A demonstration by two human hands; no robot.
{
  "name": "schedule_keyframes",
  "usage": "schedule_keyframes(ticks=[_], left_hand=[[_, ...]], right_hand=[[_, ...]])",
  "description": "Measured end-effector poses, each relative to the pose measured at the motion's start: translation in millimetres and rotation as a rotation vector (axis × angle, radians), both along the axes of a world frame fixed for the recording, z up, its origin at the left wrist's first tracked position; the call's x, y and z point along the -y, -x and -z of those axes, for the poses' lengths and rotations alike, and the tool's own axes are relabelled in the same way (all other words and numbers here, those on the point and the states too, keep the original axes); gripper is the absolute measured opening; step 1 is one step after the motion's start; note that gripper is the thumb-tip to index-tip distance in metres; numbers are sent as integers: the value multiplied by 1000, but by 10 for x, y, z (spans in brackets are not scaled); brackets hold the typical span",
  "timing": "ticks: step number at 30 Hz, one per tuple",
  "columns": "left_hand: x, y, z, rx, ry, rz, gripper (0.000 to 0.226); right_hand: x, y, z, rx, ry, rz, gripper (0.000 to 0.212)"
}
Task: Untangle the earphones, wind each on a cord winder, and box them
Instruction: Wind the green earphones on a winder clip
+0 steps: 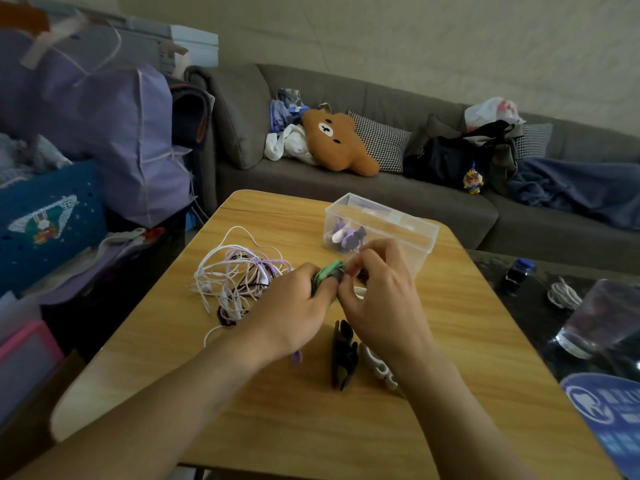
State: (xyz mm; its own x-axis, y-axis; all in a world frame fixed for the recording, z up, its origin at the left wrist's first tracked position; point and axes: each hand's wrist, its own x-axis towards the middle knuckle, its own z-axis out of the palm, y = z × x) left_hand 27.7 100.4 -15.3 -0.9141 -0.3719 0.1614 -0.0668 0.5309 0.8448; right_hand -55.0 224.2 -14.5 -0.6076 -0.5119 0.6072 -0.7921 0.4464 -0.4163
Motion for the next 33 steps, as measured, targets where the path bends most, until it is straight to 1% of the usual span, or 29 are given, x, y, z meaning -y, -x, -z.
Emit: schedule_keyframes(ticks=[3, 7, 9, 10, 13, 14, 16, 18, 20, 22, 26, 28, 30, 31, 33], left_hand=[[-1, 15, 11, -8, -71, -50, 20], [-8, 47, 77, 47, -64, -78, 23], [-11, 65, 84, 45, -114, -99, 27], [-12, 71, 70, 54, -172, -102, 30], [-36, 38, -2, 105, -438, -46, 40], [-57, 16, -26, 94, -488, -14, 43], [-122, -21, -75, 41, -524, 40, 44], [-181, -27, -90, -13, -511, 90, 44], [-196, -12, -29, -69, -464, 136, 45], [-220, -22, 0, -109, -379, 199, 49], [-279, -71, -24, -100, -343, 264, 63], [-291, -74, -21, -84, -305, 236, 55], [-298, -83, -16, -67, -300, 188, 45], [-302, -81, -2, -75, -317, 176, 38], [-320, -72, 8, -114, -312, 147, 33]], right_hand=[[6, -31, -6, 29, 26, 1, 12], [45, -102, 2, -52, 82, 40, 12], [66, -129, 21, -85, 119, 43, 13], [71, -134, 30, -83, 135, 39, 14], [76, -129, 54, -66, 165, 23, 20], [78, -125, 66, -72, 183, 22, 21], [86, -126, 79, -57, 232, 16, 20], [96, -131, 88, 10, 299, -4, 15], [100, -141, 85, 80, 363, 4, 17], [95, -158, 60, 156, 371, 22, 19], [96, -192, 50, 236, 350, -4, 15], [98, -184, 59, 266, 318, -5, 18], [103, -167, 63, 250, 302, 21, 21], [105, -161, 61, 231, 314, 35, 22], [102, -161, 49, 198, 383, 68, 23]])
